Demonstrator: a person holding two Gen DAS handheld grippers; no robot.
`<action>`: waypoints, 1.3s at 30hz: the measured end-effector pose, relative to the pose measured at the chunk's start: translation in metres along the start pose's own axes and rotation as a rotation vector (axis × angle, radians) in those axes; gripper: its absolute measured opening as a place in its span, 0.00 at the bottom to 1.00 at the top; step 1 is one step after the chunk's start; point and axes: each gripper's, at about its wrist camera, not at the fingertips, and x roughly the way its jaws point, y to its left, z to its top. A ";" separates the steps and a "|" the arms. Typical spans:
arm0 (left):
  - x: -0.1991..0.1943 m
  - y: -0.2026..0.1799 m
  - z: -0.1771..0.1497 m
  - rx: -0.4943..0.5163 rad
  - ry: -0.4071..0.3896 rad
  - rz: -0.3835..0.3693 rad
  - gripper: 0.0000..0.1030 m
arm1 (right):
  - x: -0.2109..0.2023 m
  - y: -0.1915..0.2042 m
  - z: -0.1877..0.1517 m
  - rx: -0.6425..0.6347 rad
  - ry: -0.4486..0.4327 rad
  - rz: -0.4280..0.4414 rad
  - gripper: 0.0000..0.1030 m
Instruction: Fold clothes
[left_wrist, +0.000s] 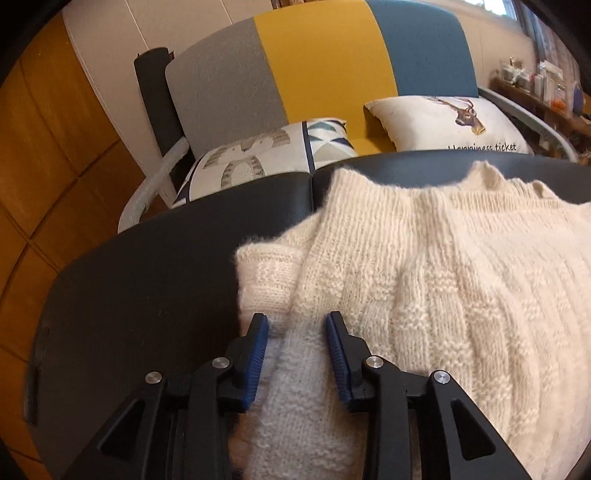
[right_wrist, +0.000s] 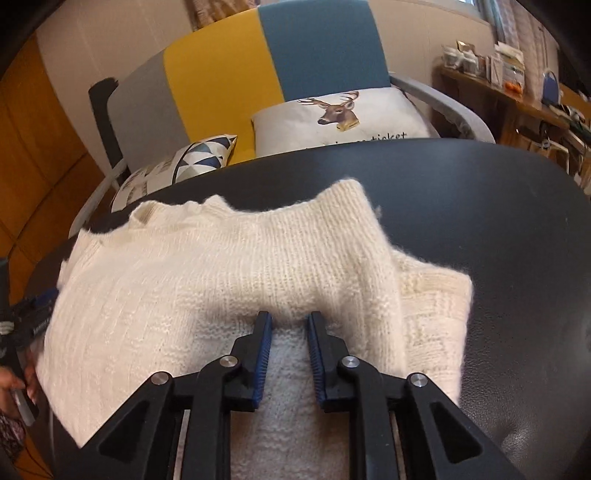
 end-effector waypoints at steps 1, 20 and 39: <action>-0.005 0.000 -0.005 -0.002 0.006 -0.002 0.34 | -0.001 0.000 -0.001 -0.008 0.000 -0.004 0.17; -0.115 -0.014 -0.073 -0.076 -0.055 -0.171 0.41 | -0.120 -0.034 -0.066 -0.018 -0.108 0.024 0.20; -0.118 -0.048 -0.076 -0.199 -0.013 -0.210 0.49 | -0.063 -0.125 -0.061 0.340 0.185 0.344 0.90</action>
